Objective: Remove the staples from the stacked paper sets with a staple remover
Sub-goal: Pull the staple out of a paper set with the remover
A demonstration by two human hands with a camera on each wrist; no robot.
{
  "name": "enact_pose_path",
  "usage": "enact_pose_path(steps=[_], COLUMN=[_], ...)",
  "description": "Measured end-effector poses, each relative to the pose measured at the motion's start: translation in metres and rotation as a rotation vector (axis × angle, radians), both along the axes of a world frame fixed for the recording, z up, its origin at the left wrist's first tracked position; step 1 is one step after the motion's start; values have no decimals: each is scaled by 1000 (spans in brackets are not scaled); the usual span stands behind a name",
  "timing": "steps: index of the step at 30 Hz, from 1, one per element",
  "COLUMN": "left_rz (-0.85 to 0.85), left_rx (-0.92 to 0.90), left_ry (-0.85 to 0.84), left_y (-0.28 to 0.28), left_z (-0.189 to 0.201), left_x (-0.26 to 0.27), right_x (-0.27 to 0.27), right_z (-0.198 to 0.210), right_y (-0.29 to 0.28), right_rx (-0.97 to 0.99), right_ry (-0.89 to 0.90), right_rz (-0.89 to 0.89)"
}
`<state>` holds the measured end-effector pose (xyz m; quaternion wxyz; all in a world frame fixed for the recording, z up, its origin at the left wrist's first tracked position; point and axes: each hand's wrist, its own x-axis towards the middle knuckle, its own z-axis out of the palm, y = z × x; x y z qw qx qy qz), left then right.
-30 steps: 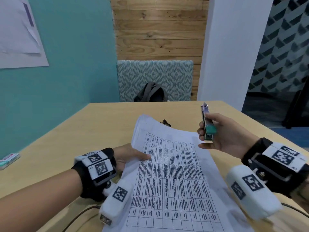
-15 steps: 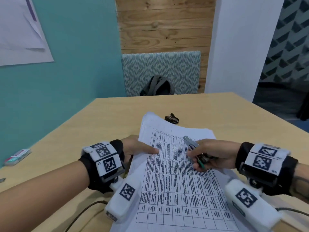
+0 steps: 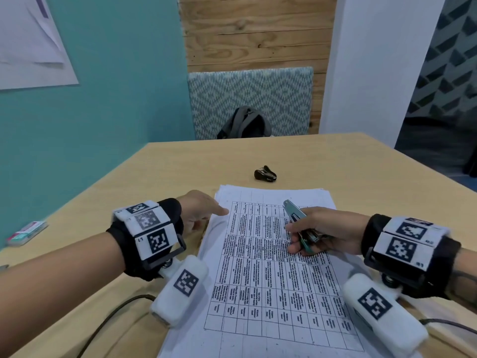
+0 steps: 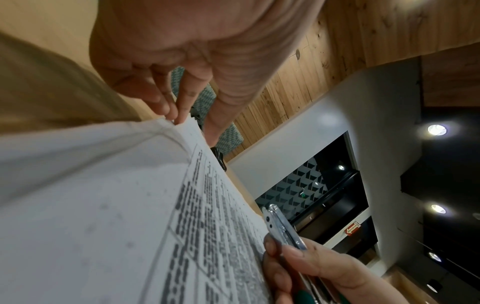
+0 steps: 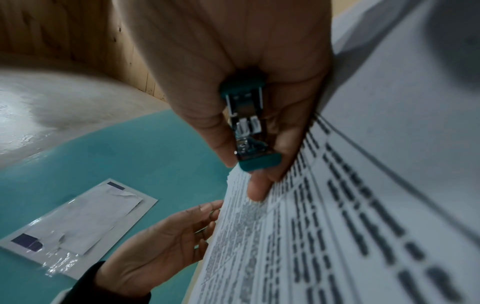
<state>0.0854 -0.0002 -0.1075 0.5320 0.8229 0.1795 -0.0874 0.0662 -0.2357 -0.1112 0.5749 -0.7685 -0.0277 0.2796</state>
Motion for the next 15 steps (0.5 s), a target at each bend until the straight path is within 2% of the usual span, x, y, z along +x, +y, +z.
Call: enact_pose_path(steps=[4, 10, 12, 15], left_rz=[33, -47, -96, -182], left_rx=[8, 42, 89, -48], left_ry=[-2, 250, 223, 228], left_y=[0, -1, 0, -3], left_z=[-1, 3, 2, 7], left_x=[6, 12, 15, 16], right_x=[-1, -1, 0, 0], right_z=[1, 1, 0, 0], right_y=[1, 0, 1, 1], right_rx=[0, -7, -7, -13], right_ry=[-3, -5, -4, -6], right_rz=[-2, 6, 4, 4])
